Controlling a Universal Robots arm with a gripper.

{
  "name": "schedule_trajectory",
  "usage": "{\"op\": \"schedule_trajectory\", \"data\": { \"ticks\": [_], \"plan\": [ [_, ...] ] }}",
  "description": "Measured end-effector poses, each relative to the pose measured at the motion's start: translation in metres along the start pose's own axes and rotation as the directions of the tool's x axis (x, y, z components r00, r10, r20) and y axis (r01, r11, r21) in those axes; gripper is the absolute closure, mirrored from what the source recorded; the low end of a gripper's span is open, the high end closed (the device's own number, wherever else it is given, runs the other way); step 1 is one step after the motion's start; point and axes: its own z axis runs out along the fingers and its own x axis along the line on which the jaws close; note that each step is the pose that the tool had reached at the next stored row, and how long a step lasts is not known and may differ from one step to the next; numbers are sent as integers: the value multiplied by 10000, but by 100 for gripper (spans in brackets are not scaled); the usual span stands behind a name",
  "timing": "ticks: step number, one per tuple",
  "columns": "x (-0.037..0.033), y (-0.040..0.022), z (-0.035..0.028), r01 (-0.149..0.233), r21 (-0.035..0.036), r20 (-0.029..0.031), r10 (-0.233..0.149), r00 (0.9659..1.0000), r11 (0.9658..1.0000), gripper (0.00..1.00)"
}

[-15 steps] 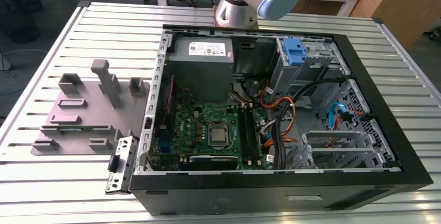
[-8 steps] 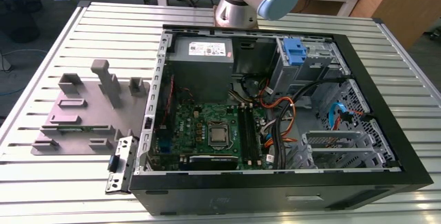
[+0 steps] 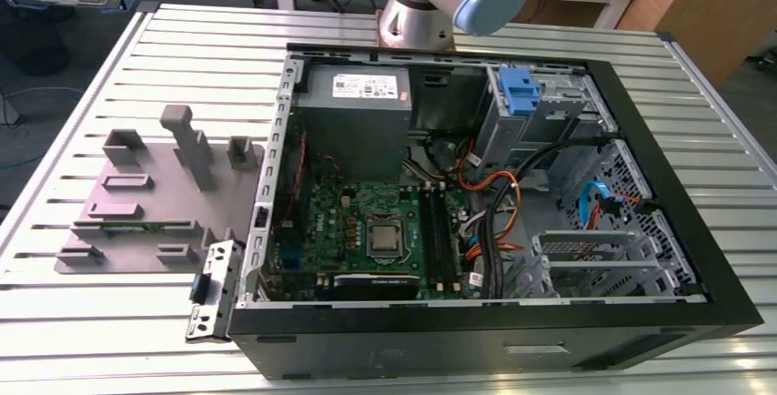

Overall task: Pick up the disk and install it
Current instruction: 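Pick up the disk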

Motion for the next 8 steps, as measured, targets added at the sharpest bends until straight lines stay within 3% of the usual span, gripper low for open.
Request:
{"op": "schedule_trajectory", "data": {
  "ticks": [5, 8],
  "plan": [
    [-1, -4, 0, -1, -1, -1, 1, 10000, 10000, 65],
    [0, -37, 1, 0, 0, 0, 0, 10000, 10000, 65]
  ]
}}
